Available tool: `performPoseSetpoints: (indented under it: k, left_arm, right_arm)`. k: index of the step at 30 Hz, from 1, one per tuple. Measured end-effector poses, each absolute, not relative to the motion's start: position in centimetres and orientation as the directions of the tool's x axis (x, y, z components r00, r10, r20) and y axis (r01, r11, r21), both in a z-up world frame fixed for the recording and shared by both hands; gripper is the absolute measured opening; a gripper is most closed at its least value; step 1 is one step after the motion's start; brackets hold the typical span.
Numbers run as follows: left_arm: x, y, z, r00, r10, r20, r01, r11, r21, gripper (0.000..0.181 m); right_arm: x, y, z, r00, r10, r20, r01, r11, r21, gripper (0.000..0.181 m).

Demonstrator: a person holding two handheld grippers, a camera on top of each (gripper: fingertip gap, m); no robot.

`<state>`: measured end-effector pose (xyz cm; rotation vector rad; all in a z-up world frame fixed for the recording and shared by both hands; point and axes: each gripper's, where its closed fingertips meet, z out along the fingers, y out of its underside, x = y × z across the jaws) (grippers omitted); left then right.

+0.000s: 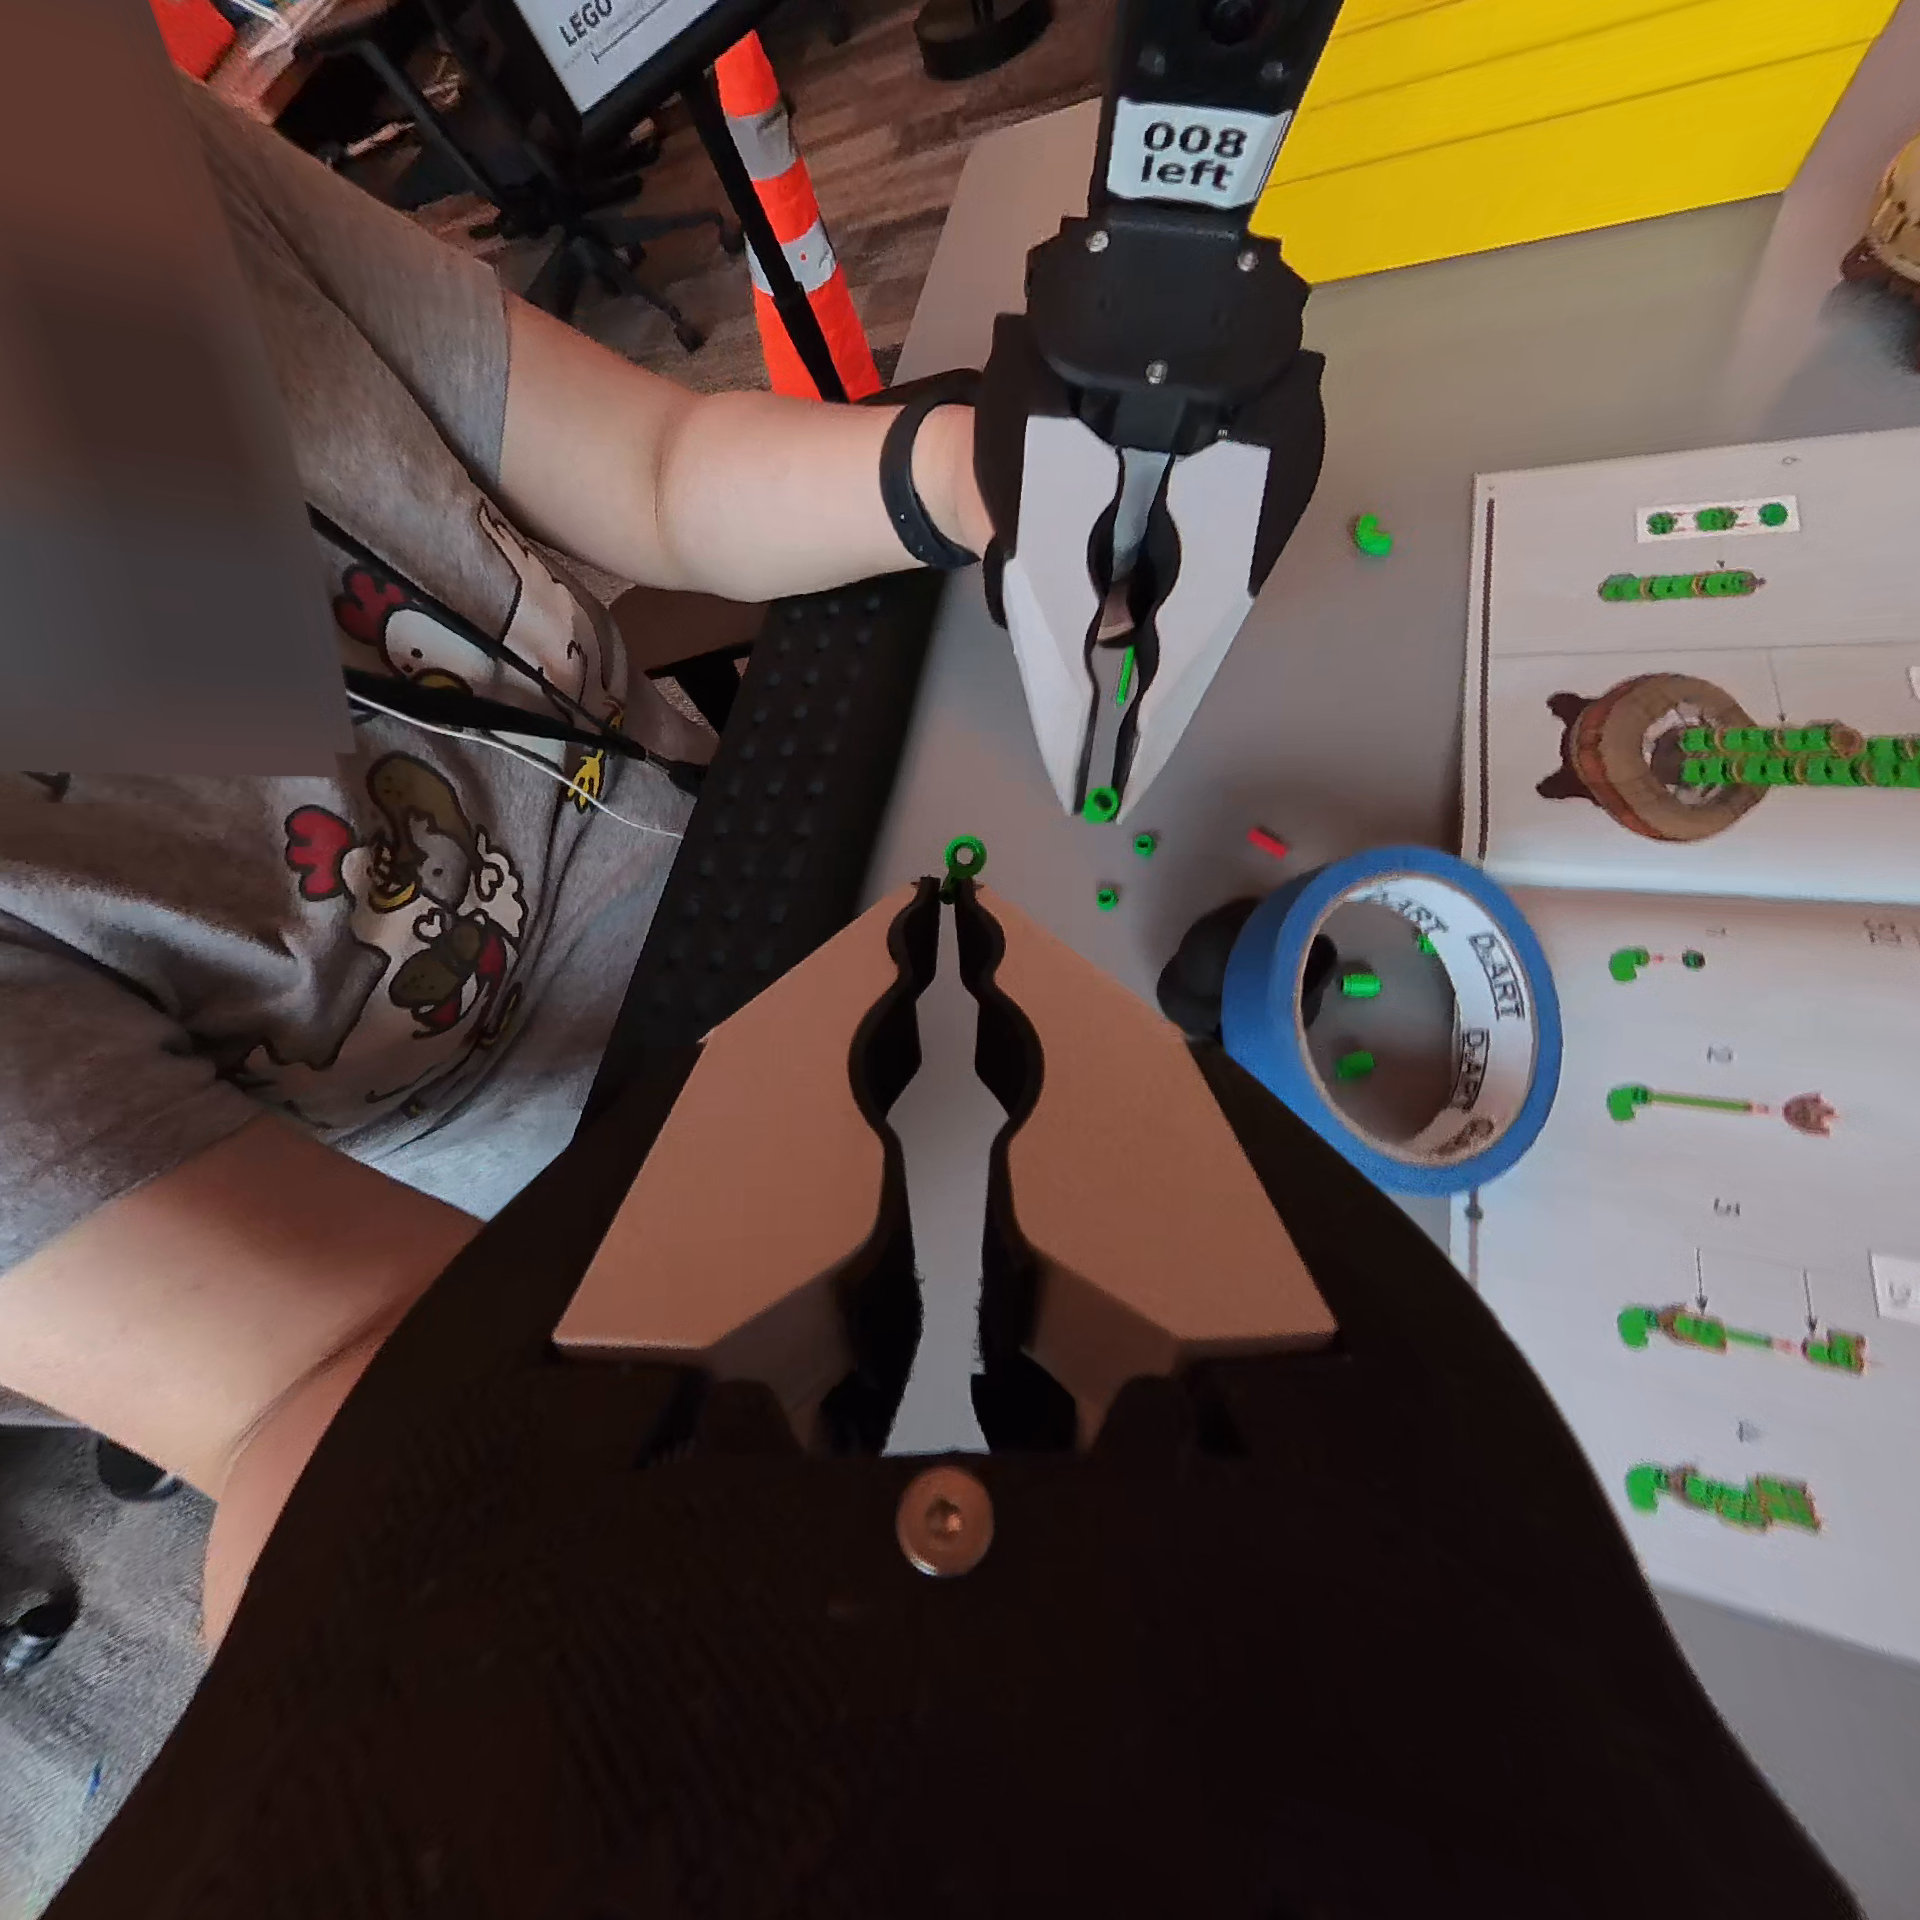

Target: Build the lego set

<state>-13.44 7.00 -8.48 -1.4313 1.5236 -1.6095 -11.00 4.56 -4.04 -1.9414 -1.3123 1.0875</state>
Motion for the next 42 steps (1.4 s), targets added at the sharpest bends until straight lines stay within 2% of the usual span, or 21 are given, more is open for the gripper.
performPoseSetpoints:
  k: [10,34,42]
  left_arm:
    - [-13.9,7.7,-7.6,-0.312,-0.907,0.281,-0.245,-0.209,-0.947,0.005]
    - [-13.9,6.8,-8.2,-0.33,-0.916,0.229,-0.28,-0.136,-0.95,0.006]
    - [-14.0,6.8,-8.5,-0.34,-0.892,0.299,-0.318,-0.19,-0.929,0.005]
  right_arm:
    - [-13.5,7.8,-4.8,0.231,0.947,-0.223,0.506,-0.313,-0.804,0.001]
    - [-14.1,7.2,-7.6,0.205,0.923,-0.325,0.578,-0.382,-0.721,0.001]
    - [-14.2,7.2,-8.1,0.198,0.909,-0.368,0.571,-0.412,-0.71,0.001]
